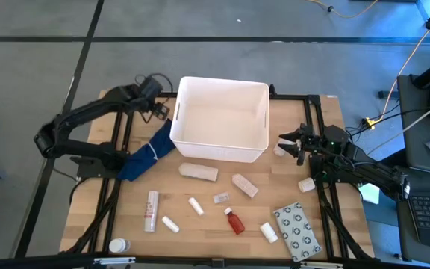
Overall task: Pick & place medical supplies in basket/bin
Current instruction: Put the orange pill bottle into the white bin
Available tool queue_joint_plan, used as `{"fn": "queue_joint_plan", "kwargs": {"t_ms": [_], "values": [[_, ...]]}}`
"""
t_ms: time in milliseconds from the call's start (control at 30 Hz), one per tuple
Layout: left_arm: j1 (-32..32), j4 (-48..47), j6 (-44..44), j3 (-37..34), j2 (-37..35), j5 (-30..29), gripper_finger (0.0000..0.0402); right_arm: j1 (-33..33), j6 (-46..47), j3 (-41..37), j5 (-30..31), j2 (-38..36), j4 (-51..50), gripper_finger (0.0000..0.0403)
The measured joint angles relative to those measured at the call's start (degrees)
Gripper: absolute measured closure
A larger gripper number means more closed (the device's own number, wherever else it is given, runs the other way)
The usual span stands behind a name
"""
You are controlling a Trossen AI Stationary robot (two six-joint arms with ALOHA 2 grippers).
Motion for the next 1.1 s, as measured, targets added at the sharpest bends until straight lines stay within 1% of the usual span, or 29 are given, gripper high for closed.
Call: {"fn": "queue_joint_plan", "kwargs": {"t_ms": [100, 167, 267, 400, 467, 533, 667, 733, 800, 1100], "values": [[0.0, 0.5, 2.3, 6.5, 0.0, -1.5, 0.0195, 0.0, -1.0, 0.0, 0.0, 0.0, 0.0, 0.0176], [0.0, 2.8, 4.5, 9.9, 0.0, -1.2, 0.0195, 0.0, -1.6, 0.0, 0.0, 0.0, 0.0, 0.0176], [-0.2, 8.6, 7.9, 13.2, 0.0, 3.2, 0.0195, 0.0, -1.7, 0.0, 0.0, 0.0, 0.0, 0.0176], [-1.7, 17.2, 10.4, 13.8, 0.2, 13.3, 0.0195, 0.0, -1.7, 0.0, 0.0, 0.0, 0.0, 0.0176], [-3.5, 20.0, 10.9, 13.8, 1.2, 16.9, 0.0196, 0.0, -1.7, 0.0, 0.0, 0.0, 0.0, 0.0176], [-5.7, 21.9, 11.4, 13.8, 3.0, 18.2, 0.0196, 0.0, -1.7, 0.0, 0.0, 0.0, 0.0, 0.0176], [-9.7, 24.2, 13.5, 13.8, 8.5, 18.2, 0.0196, 0.0, -1.7, 0.0, 0.0, 0.0, 0.0, 0.0176], [-11.0, 24.0, 14.5, 13.9, 11.7, 18.1, 0.0196, 0.0, -1.6, 0.0, 0.0, 0.0, 0.0, 0.0176], [-11.9, 21.6, 15.2, 15.7, 15.5, 18.0, 0.0196, 0.0, -1.6, 0.0, 0.0, 0.0, 0.0, 0.0176], [-12.8, 7.7, 18.5, 30.4, 32.2, 16.9, 0.0196, 0.0, -1.5, 0.0, 0.0, 0.0, 0.0, 0.0176]]}}
